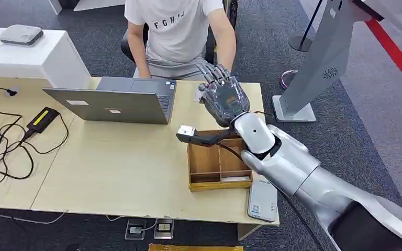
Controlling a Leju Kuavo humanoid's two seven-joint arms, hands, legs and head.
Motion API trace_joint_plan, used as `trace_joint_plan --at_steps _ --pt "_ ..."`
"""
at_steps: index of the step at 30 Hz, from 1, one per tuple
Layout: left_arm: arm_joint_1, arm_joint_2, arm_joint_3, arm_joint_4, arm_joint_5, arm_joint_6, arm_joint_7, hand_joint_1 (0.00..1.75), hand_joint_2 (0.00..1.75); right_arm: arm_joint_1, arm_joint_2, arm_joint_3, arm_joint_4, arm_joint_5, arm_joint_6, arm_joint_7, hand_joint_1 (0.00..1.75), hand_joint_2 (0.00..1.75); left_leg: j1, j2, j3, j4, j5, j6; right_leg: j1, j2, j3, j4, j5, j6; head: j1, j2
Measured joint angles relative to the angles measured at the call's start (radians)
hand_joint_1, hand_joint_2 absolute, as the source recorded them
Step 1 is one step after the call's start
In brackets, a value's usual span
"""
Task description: Pass the card to the sensor for recognition and then transmit it.
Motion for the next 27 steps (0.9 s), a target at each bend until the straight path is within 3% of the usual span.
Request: trace_joint_plan --at_steps 10,17,23,27 --pt "0.000 0.000 0.000 0.000 -0.015 -0.021 0.000 0.00 0.00 0.005 0.043 -0.003 0.053 0.046 0.015 0.025 0.00 0.00 0.000 0.000 0.000 0.000 0.000 0.000 0.000 0.000 0.000 0.000 0.000 0.000 0.000 0.000" --pt "0.002 0.001 -0.001 0.000 -0.021 -0.045 -0.002 0.00 0.00 0.049 0.067 -0.053 0.068 0.214 0.066 0.050 0.00 0.00 0.000 0.000 0.000 0.000 0.000 0.000 0.000 0.000 0.000 0.000 0.000 0.000 0.000 0.000" --pt "0.004 0.002 -0.003 0.000 -0.027 -0.059 -0.008 0.00 0.00 0.088 0.068 -0.147 0.072 0.302 0.106 0.047 0.00 0.00 0.000 0.000 0.001 0.000 0.000 0.000 0.000 0.000 0.000 0.000 0.000 0.000 0.000 0.000" --pt "0.005 0.004 -0.003 0.000 -0.035 -0.085 -0.009 0.00 0.00 0.115 0.002 -0.281 0.072 0.157 0.144 0.032 0.00 0.00 -0.001 -0.002 0.002 0.001 0.000 0.000 0.000 -0.003 0.000 -0.001 0.000 0.000 0.000 0.000"
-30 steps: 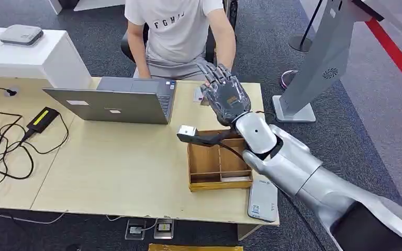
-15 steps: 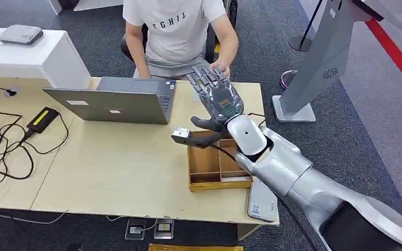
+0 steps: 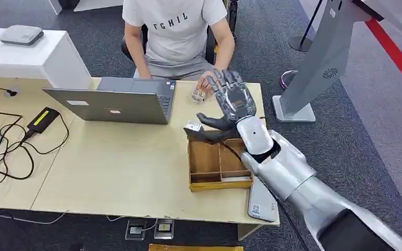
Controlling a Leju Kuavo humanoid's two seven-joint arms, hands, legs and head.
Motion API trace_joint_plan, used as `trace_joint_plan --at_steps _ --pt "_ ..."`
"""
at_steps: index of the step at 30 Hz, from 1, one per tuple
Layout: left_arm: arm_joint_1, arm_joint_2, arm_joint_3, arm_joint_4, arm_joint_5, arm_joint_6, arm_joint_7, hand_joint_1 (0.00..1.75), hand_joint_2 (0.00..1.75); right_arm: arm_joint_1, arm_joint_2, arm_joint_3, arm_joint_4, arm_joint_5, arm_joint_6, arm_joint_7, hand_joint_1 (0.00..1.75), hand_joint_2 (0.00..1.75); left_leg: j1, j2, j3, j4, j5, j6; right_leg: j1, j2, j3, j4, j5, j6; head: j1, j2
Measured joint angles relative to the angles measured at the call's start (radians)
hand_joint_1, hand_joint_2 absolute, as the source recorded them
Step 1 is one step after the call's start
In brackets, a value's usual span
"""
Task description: Pass the card to the sensor for recognition and then transmit it.
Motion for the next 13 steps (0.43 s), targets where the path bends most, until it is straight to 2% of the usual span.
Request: trace_joint_plan --at_steps 3,5,8,13 --pt "0.012 0.005 0.000 0.000 0.000 -0.006 0.000 0.00 0.00 0.012 -0.095 -0.101 0.002 -0.046 0.001 -0.056 0.00 0.00 0.000 -0.002 -0.001 0.000 0.000 0.000 0.000 -0.002 0.002 0.000 0.000 0.000 0.001 0.000" --pt "0.017 0.008 0.000 0.002 -0.001 -0.006 0.000 0.00 0.00 0.027 -0.128 -0.169 0.003 -0.037 0.004 -0.056 0.00 0.00 0.000 0.005 -0.001 0.001 -0.001 0.000 -0.001 0.005 0.001 -0.001 0.001 0.001 0.000 0.000" --pt "0.011 0.011 0.000 0.003 -0.002 -0.006 0.000 0.00 0.00 0.052 -0.171 -0.247 0.002 -0.031 0.020 -0.027 0.00 0.00 0.000 0.005 -0.001 0.001 -0.002 0.001 -0.001 0.005 -0.001 -0.002 0.001 0.001 -0.001 0.000" --pt "0.013 0.012 0.000 0.003 -0.007 -0.007 0.000 0.00 0.00 0.103 -0.279 -0.368 -0.019 -0.004 0.035 -0.048 0.00 0.00 0.000 0.002 -0.001 0.001 -0.002 0.001 0.000 0.001 0.001 -0.002 0.001 0.001 0.000 0.000"
